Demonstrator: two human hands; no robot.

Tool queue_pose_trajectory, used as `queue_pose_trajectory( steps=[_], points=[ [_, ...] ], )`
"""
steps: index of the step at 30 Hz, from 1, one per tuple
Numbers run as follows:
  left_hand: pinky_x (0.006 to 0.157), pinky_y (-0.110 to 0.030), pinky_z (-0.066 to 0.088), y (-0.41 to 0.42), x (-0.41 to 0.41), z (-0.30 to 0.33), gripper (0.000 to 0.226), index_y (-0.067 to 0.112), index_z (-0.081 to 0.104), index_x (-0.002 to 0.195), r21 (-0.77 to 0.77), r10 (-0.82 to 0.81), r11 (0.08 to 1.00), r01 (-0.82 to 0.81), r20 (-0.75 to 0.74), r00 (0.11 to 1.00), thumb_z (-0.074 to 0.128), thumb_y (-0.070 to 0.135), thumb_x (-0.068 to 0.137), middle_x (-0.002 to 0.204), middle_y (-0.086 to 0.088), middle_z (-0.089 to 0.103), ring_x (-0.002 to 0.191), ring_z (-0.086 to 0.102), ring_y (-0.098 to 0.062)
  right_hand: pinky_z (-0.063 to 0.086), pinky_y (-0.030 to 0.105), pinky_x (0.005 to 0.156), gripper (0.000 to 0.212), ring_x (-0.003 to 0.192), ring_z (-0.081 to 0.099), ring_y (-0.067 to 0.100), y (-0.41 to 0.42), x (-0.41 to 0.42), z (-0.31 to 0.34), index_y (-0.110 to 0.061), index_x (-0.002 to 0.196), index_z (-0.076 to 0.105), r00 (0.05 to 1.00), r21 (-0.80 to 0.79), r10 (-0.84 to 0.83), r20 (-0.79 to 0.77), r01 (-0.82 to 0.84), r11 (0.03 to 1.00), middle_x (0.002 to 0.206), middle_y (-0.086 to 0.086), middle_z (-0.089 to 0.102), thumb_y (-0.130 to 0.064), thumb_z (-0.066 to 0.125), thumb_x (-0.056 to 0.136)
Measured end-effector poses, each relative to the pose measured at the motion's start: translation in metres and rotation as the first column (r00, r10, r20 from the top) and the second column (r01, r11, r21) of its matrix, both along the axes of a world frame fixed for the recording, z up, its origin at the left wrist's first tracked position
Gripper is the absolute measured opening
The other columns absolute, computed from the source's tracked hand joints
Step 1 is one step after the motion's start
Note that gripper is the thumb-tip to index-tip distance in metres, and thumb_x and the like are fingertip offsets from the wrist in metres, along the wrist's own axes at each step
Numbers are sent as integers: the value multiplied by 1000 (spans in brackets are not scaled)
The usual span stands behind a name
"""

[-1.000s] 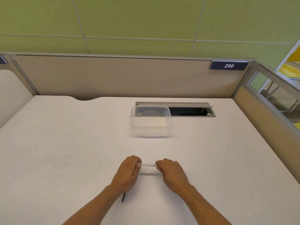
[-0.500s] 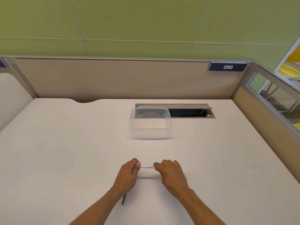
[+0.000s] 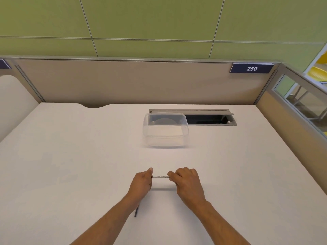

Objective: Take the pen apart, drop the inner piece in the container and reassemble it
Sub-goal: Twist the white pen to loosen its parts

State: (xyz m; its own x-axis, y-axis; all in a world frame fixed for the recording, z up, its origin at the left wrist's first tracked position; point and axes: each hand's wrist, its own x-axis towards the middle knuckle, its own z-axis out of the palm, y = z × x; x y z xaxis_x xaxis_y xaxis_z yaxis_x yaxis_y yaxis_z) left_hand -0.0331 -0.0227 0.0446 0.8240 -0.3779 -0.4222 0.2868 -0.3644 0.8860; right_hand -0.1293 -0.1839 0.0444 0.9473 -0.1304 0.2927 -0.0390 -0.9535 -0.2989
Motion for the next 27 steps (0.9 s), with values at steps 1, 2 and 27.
queue_pose_trajectory(
  steps=[1,2,27],
  points=[
    [47,-25,24,1,0,0,51,18,32,56,6,-16,1000,16,2,1000,46,44,98,48,3,33,44,28,-15,31,28,63,32,63,48,18,0,0,0,-26,95,66,1000,11,-3,-3,3,1000,68,-6,52,-3,75,74],
    [46,-22,29,3,0,-1,53,17,38,55,17,-47,999,46,29,999,45,48,97,47,2,40,43,34,-14,33,29,62,31,63,48,18,0,0,0,-26,94,67,1000,23,-8,-8,8,1000,68,-6,52,-4,75,75],
    [55,-25,40,10,-2,-9,30,13,58,81,-44,-117,992,121,97,988,49,36,99,69,3,63,59,57,-11,35,32,60,19,64,50,21,5,-6,2,-25,90,68,996,99,-92,-17,93,991,67,-4,53,-9,71,82]
  ],
)
